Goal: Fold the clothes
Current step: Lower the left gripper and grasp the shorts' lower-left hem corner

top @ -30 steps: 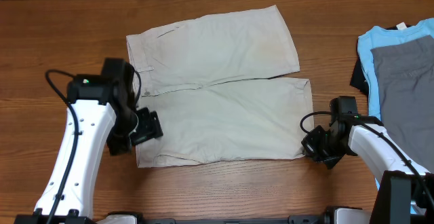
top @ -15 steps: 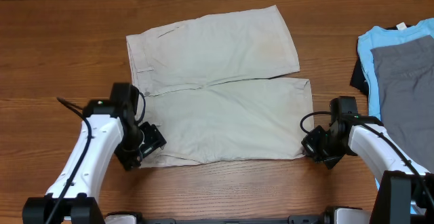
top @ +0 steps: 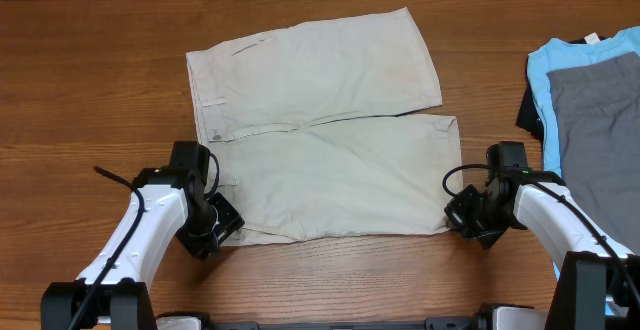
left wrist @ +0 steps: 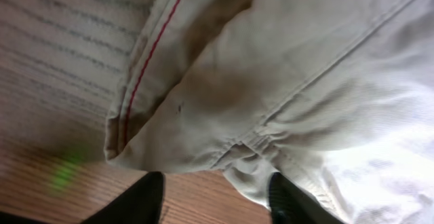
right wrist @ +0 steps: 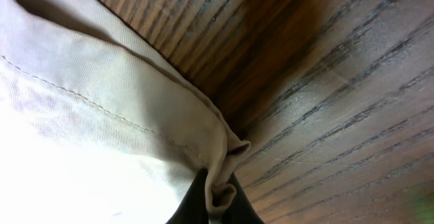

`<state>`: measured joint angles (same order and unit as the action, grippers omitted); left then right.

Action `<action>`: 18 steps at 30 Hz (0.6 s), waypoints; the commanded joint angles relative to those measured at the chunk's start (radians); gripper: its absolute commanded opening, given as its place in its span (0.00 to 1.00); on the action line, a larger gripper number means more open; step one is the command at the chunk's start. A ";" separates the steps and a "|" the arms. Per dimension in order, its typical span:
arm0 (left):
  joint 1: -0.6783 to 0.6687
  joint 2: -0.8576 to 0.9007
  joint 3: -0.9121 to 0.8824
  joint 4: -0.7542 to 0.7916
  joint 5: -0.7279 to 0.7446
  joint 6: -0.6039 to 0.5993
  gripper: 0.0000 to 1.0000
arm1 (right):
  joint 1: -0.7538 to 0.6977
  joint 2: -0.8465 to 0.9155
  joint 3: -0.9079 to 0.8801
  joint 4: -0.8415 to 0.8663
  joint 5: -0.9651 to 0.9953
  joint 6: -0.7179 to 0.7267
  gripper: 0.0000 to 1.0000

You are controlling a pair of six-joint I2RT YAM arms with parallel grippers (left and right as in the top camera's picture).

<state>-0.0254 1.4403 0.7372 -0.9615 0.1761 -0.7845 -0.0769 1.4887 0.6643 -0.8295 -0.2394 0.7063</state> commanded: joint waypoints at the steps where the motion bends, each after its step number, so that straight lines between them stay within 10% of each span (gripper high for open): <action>1: 0.007 -0.010 -0.005 0.011 0.000 -0.008 0.51 | 0.003 0.011 -0.017 0.014 0.029 0.001 0.04; 18: 0.077 -0.009 -0.010 0.016 -0.115 0.023 0.70 | 0.003 0.011 -0.017 0.014 0.029 0.001 0.04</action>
<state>0.0463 1.4403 0.7368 -0.9508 0.0841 -0.7826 -0.0769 1.4887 0.6643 -0.8299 -0.2394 0.7067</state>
